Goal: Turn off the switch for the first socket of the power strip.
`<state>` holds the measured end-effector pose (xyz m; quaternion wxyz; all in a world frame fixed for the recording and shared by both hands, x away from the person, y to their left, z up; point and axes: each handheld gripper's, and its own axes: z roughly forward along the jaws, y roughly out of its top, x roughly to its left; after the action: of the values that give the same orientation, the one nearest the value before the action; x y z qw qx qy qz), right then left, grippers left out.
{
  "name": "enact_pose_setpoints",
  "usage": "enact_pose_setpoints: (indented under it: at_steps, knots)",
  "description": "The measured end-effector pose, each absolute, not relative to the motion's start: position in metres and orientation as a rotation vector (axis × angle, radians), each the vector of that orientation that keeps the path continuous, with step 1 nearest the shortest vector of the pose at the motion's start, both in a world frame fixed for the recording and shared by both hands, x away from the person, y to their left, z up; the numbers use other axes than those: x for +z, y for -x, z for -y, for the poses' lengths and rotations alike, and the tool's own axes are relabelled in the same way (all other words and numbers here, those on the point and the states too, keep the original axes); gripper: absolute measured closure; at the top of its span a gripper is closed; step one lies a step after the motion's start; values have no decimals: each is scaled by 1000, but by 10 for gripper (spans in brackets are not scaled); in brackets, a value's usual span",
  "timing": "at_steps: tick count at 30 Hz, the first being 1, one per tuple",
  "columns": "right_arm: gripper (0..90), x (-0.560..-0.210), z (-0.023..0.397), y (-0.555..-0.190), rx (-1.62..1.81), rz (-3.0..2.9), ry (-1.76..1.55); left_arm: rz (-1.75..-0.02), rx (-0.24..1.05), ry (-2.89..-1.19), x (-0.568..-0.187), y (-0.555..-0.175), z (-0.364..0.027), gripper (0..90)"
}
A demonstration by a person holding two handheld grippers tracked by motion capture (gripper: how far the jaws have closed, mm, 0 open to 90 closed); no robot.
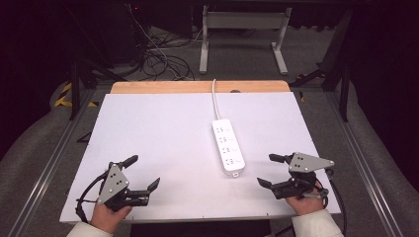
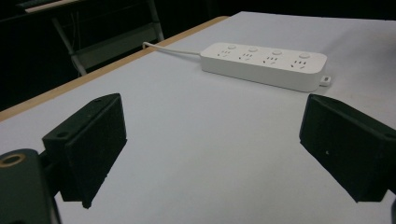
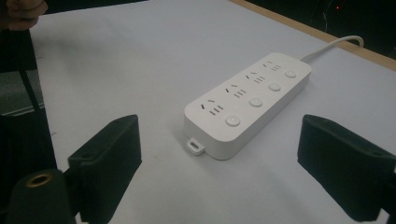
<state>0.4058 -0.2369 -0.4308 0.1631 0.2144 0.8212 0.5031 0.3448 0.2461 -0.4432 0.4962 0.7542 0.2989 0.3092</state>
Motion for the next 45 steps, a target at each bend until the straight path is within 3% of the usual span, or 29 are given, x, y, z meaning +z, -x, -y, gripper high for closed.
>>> enact_pose_setpoints:
  at_steps: [10, 45]
  knots:
    - [203, -414, 228, -414, 1381, -2383, -619, -723, 758, -1814, -443, -343, -246, 76]
    - [219, -373, 194, -448, 1346, -2400, -564, -719, 777, -1818, -442, -343, -246, 76]
